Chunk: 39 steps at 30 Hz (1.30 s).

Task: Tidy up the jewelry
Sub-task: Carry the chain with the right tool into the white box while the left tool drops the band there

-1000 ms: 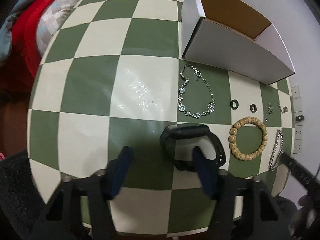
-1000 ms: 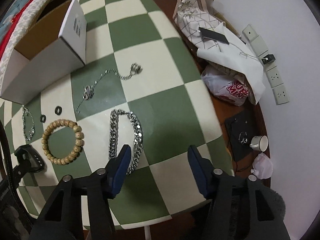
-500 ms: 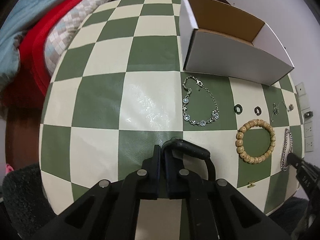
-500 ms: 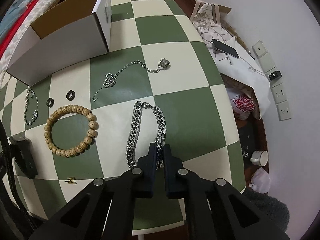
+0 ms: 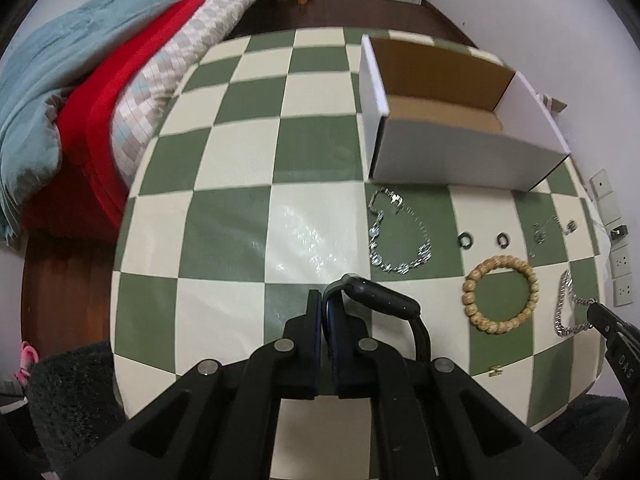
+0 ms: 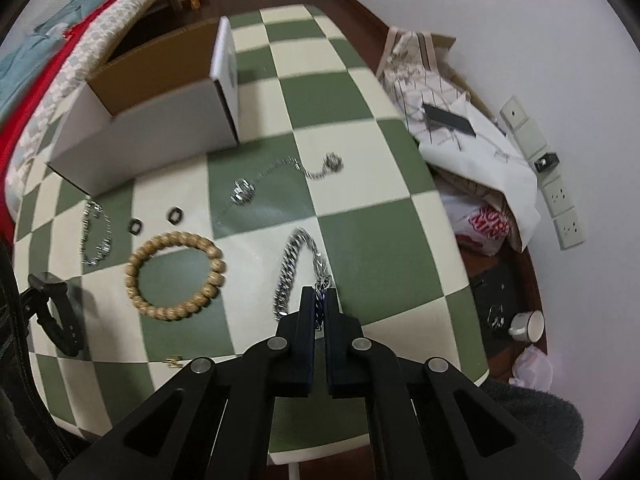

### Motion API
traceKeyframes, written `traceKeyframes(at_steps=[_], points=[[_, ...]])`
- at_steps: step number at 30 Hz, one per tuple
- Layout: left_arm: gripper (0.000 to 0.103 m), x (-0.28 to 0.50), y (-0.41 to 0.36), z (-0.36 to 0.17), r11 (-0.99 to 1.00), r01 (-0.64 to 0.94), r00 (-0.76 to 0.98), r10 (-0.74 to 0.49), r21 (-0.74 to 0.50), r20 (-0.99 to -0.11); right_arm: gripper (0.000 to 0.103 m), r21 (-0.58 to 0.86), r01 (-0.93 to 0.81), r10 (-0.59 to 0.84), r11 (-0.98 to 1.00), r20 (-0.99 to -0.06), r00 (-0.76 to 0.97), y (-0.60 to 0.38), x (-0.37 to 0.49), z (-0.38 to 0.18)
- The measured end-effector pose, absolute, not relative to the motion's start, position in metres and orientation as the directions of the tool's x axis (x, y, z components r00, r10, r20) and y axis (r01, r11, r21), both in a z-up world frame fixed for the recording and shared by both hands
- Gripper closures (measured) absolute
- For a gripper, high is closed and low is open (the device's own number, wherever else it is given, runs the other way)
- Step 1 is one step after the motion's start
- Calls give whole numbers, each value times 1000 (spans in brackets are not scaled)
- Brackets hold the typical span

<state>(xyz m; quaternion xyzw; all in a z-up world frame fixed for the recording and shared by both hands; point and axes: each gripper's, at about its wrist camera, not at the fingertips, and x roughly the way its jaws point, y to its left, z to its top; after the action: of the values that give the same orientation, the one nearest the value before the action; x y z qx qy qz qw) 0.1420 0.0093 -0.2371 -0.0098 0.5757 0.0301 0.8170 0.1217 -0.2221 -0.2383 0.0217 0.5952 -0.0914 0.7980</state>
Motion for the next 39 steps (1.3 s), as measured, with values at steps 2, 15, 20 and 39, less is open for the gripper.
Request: traceKeyframes(at_steps=[2, 15, 20, 39], points=[[102, 154, 14, -231, 998, -59, 349, 35, 16, -936, 100, -74, 166, -121, 983, -946, 301, -219, 120, -227], [102, 170, 10, -170, 1000, -30, 480, 9, -6, -877, 100, -13, 101, -58, 995, -885, 461, -199, 128, -140], [102, 191, 5, -143, 999, -24, 528, -8, -24, -849, 100, -19, 55, -45, 998, -851, 523, -184, 150, -107], [102, 344, 4, -173, 992, -38, 388, -98, -122, -916, 100, 13, -50, 35, 999, -887, 461, -160, 323, -120]])
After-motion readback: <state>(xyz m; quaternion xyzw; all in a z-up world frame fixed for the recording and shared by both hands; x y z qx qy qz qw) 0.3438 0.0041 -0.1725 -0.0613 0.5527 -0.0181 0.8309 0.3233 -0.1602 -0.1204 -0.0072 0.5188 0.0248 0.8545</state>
